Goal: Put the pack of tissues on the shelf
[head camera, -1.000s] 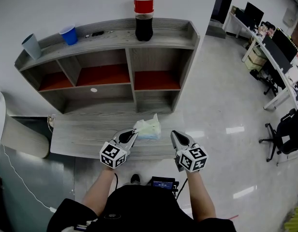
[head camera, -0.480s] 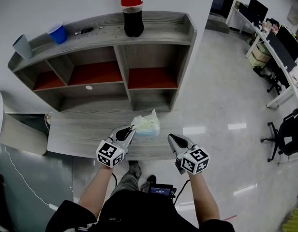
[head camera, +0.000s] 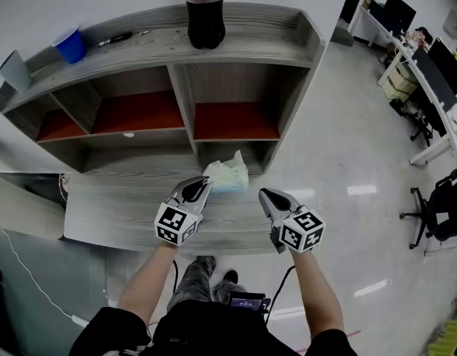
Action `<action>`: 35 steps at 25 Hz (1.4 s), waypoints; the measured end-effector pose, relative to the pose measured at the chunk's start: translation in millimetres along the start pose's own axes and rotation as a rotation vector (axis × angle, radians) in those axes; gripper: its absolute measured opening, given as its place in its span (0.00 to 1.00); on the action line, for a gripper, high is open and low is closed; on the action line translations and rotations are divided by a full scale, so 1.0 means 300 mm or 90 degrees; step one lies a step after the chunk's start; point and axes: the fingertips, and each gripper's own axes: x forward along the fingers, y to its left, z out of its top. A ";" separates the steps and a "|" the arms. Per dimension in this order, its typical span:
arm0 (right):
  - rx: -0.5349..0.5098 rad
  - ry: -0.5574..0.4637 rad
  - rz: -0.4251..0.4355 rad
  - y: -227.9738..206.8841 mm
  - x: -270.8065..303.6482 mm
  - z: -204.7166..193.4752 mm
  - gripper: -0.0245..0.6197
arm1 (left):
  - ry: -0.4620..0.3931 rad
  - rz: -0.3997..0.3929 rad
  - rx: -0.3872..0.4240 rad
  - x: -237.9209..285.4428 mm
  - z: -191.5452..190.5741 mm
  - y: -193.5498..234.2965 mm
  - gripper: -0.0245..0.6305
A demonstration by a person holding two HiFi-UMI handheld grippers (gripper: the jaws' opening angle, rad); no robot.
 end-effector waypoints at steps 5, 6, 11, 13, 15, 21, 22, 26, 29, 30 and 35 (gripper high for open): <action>-0.004 -0.004 -0.022 -0.077 0.094 -0.017 0.04 | -0.001 0.012 -0.001 0.093 -0.079 0.051 0.06; -0.004 -0.004 -0.028 -0.092 0.108 -0.025 0.04 | 0.001 0.013 -0.003 0.109 -0.096 0.058 0.06; 0.001 -0.001 -0.051 -0.156 0.165 -0.081 0.04 | 0.011 0.024 -0.010 0.179 -0.184 0.091 0.06; 0.002 0.002 -0.057 -0.176 0.181 -0.106 0.04 | 0.013 0.030 -0.013 0.207 -0.212 0.101 0.06; 0.003 0.006 -0.064 -0.196 0.199 -0.130 0.04 | 0.015 0.033 -0.015 0.236 -0.239 0.111 0.06; 0.009 0.006 -0.075 -0.237 0.259 -0.184 0.04 | 0.025 0.048 -0.026 0.312 -0.310 0.136 0.06; 0.010 0.007 -0.076 -0.242 0.267 -0.193 0.04 | 0.027 0.050 -0.027 0.322 -0.321 0.137 0.06; 0.014 0.010 -0.081 -0.263 0.300 -0.222 0.04 | 0.038 0.056 -0.024 0.361 -0.362 0.149 0.06; 0.016 0.012 -0.082 -0.275 0.317 -0.237 0.04 | 0.047 0.067 -0.026 0.386 -0.397 0.163 0.06; 0.017 0.013 -0.081 -0.278 0.321 -0.241 0.04 | 0.049 0.070 -0.027 0.393 -0.407 0.166 0.06; 0.019 0.014 -0.079 -0.291 0.340 -0.254 0.04 | 0.060 0.081 -0.027 0.418 -0.438 0.185 0.06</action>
